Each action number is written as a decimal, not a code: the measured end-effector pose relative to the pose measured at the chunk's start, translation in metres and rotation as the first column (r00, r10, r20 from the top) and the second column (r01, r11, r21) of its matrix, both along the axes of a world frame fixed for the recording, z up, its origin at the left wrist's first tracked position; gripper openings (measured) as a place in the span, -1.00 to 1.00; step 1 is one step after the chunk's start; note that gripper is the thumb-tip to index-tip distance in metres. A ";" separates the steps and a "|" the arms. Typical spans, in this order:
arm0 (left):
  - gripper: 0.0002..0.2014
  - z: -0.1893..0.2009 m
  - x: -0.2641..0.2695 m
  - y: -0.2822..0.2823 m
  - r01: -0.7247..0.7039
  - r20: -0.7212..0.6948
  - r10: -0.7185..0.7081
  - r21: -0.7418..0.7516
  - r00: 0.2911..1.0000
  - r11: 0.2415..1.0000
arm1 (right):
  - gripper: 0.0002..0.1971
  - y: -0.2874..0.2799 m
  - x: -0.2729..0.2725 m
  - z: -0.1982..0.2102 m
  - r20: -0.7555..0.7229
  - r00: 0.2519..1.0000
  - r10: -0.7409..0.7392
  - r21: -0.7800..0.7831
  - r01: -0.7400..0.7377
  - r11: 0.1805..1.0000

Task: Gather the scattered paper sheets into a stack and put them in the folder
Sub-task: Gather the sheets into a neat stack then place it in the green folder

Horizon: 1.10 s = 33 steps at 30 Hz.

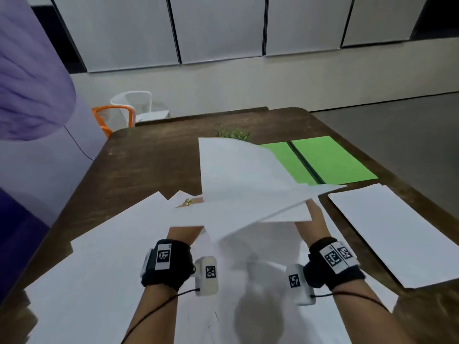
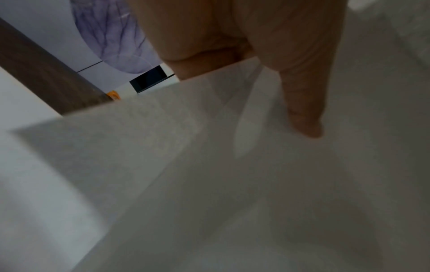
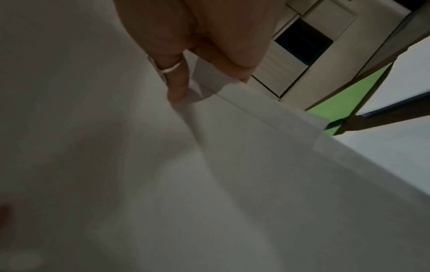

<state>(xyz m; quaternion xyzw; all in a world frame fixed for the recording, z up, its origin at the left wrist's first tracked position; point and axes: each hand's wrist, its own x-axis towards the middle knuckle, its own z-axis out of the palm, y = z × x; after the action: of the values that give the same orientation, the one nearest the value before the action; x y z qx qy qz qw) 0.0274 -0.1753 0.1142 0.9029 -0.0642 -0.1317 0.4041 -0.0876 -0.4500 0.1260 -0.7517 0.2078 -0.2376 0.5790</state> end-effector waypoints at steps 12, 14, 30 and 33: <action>-0.58 -0.032 0.022 -0.052 0.010 -0.054 -0.014 -0.082 0.998 0.997 | -0.60 -0.012 0.025 -0.067 -0.415 0.905 0.092 -0.065 -0.131 0.989; -0.59 -0.046 0.027 -0.054 0.026 -0.071 -0.024 0.021 0.997 0.999 | -0.58 -0.013 0.026 -0.081 -0.446 0.894 0.050 -0.116 -0.113 0.987; -0.59 0.050 -0.026 -0.066 0.053 0.390 0.231 -0.595 0.891 0.802 | -0.55 0.007 -0.001 0.028 0.278 0.960 0.029 0.156 -0.075 0.985; -0.55 0.043 -0.024 -0.063 0.078 0.412 0.185 -0.542 0.892 0.836 | -0.17 0.003 -0.006 0.018 0.100 0.995 0.017 0.104 -0.027 0.994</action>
<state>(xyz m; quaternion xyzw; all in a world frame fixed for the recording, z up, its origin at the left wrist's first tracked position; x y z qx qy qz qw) 0.0039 -0.2385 0.1569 0.7570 -0.1643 0.1155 0.6217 -0.0935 -0.4466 0.1442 -0.7097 0.1827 -0.2570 0.6300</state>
